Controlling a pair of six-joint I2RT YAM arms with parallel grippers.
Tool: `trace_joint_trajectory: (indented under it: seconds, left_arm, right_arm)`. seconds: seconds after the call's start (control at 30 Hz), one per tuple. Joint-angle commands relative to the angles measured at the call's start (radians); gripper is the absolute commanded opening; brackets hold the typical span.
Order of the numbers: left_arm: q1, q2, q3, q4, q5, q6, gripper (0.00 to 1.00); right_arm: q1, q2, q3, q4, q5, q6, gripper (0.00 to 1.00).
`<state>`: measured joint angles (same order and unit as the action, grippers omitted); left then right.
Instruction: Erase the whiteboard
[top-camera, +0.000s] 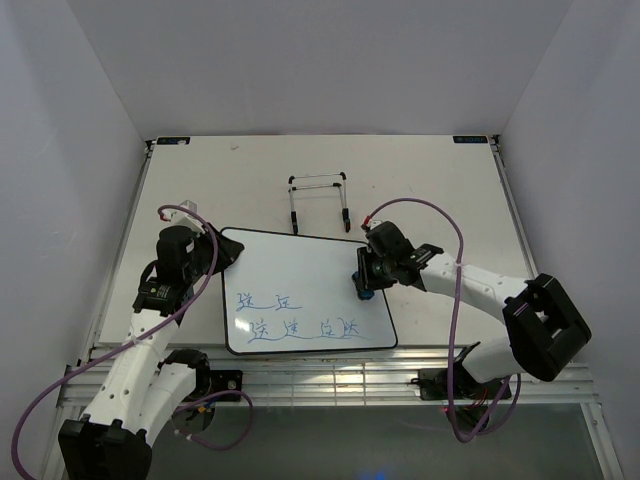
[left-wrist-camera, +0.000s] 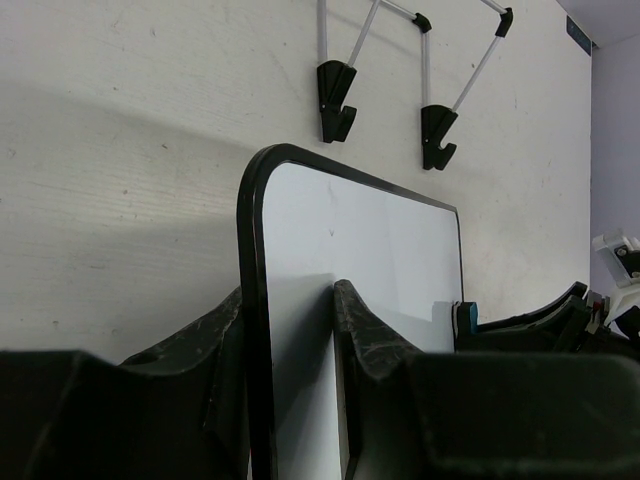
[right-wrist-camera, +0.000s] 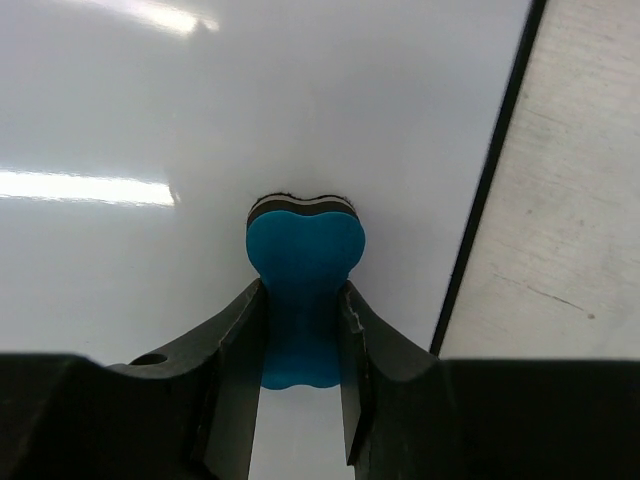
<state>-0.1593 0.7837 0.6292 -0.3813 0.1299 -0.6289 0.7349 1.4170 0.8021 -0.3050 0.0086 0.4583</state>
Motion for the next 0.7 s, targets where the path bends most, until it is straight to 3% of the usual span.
trace_joint_trajectory:
  seconds: [0.0, 0.23, 0.33, 0.4, 0.5, 0.67]
  left_arm:
    - [-0.009, -0.014, 0.029, 0.030, -0.146, 0.132, 0.00]
    - [-0.009, -0.008, 0.030, 0.024, -0.167, 0.118, 0.00]
    - [-0.009, -0.004, 0.027, 0.030, -0.154, 0.120, 0.00]
    - [-0.009, 0.000, 0.027, 0.036, -0.144, 0.120, 0.00]
    - [-0.011, 0.005, 0.027, 0.036, -0.142, 0.117, 0.00]
    - [-0.009, -0.001, 0.021, 0.038, -0.135, 0.104, 0.00]
  right_arm:
    - [-0.015, 0.034, -0.108, -0.227, 0.064, -0.046, 0.08]
    - [-0.057, -0.036, -0.159, -0.221, 0.013, -0.081, 0.08]
    - [-0.026, -0.071, -0.139, -0.142, -0.166, -0.109, 0.08]
    - [0.062, -0.090, -0.110, -0.038, -0.263, -0.092, 0.08]
    - [0.218, -0.069, 0.020, 0.036, -0.257, -0.047, 0.08]
    - [0.421, 0.166, 0.387, 0.038, -0.181, 0.003, 0.08]
